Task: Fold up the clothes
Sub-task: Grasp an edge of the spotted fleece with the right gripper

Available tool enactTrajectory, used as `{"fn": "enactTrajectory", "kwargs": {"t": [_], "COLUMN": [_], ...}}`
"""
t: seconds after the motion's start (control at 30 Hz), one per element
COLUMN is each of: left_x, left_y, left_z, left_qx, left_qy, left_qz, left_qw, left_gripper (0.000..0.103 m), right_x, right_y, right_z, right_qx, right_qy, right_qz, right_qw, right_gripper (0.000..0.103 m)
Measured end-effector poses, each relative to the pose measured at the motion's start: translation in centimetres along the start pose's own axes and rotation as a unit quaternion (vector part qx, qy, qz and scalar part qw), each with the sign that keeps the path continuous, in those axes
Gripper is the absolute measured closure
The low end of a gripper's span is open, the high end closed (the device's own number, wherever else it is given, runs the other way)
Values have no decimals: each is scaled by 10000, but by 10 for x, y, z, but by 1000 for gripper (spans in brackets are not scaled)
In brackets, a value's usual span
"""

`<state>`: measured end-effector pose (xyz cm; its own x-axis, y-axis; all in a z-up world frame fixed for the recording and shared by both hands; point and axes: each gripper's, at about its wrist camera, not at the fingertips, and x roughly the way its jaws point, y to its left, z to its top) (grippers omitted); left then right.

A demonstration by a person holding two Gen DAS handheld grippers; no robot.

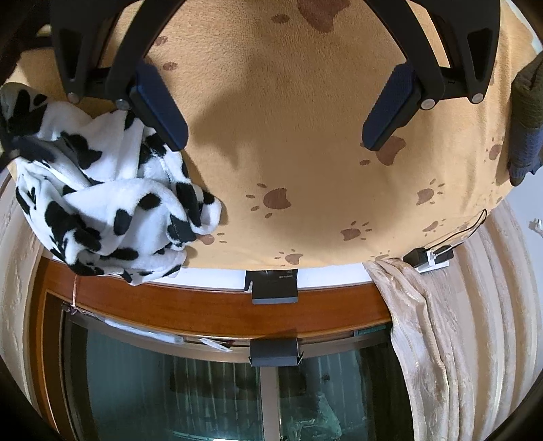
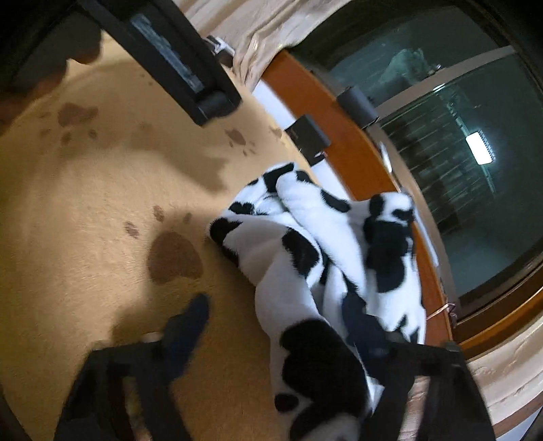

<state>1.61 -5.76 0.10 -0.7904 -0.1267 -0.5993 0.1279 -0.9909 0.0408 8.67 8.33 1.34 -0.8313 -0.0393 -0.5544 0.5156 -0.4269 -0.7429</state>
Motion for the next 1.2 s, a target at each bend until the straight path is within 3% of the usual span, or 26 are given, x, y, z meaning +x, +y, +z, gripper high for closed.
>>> {"fn": "enactTrajectory", "kwargs": {"t": [0.1, 0.17, 0.23, 0.6, 0.77, 0.97, 1.2], "left_x": [2, 3, 4, 6, 6, 8, 6], "left_y": [2, 2, 3, 5, 5, 5, 6], "left_z": [0, 0, 0, 0, 0, 0, 1], "left_qx": [-34, -52, -67, -107, -96, -124, -151], "left_qy": [47, 82, 105, 196, 202, 246, 226], "left_qz": [-10, -30, -31, -100, -92, -90, -95], "left_qw": [10000, 9999, 9999, 9997, 9997, 9996, 9996], "left_gripper": [0, 0, 0, 0, 0, 0, 0], "right_x": [14, 28, 33, -9, -18, -27, -35], "right_y": [-4, -6, -6, -58, -69, -89, -115], "right_z": [3, 7, 8, 18, 22, 30, 35], "right_qx": [-209, -47, 121, 946, 1239, 1515, 1890], "right_qy": [191, 243, 232, -281, -348, -618, -808], "right_qz": [-150, -256, -366, -1109, -1183, -1612, -1824], "right_qw": [9995, 9994, 9990, 9889, 9846, 9733, 9615], "right_gripper": [56, 78, 88, 91, 91, 91, 91]}}
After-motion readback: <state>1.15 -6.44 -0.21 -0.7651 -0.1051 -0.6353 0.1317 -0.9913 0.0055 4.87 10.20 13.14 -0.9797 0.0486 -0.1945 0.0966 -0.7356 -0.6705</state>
